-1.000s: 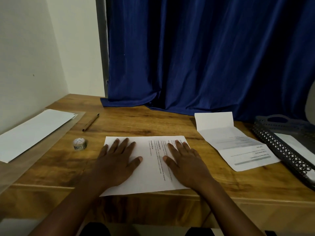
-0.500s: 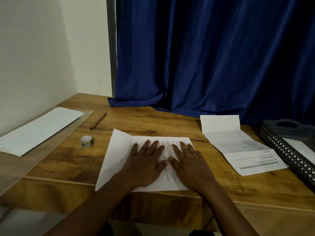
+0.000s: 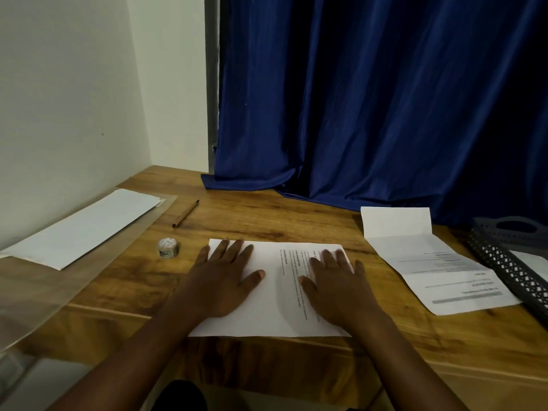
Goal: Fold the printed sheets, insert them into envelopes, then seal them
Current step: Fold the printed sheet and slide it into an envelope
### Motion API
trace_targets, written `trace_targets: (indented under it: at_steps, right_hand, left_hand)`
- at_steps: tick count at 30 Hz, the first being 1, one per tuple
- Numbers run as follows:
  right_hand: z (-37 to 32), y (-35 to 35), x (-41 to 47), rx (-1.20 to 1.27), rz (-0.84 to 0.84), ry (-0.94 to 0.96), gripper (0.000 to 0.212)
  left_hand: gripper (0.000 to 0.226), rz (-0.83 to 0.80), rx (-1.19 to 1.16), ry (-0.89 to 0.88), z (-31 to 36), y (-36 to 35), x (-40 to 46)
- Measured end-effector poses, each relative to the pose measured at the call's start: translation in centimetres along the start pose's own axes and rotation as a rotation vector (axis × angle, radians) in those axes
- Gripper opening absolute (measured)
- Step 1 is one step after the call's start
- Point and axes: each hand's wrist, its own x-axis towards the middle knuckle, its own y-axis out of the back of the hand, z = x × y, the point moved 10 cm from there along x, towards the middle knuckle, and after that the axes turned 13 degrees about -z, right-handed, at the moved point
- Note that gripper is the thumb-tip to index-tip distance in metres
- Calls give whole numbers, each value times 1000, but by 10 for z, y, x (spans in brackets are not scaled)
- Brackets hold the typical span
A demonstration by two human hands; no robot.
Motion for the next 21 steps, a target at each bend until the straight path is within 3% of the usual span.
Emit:
trace_targets:
  at_steps: [3, 8, 13, 21]
  right_hand:
    - [-44, 14, 3, 33, 75, 136, 64]
    - [-78, -12, 13, 127, 11, 240, 63]
    - [-23, -18, 18, 148, 7, 130, 82]
    - [23, -9, 0, 94, 43, -28, 76]
  left_hand:
    - [84, 6, 22, 6, -1, 0, 1]
    - [75, 9, 51, 11, -1, -1, 0]
    - [79, 18, 19, 5, -2, 0, -2]
    - [80, 19, -1, -4, -2, 1, -1]
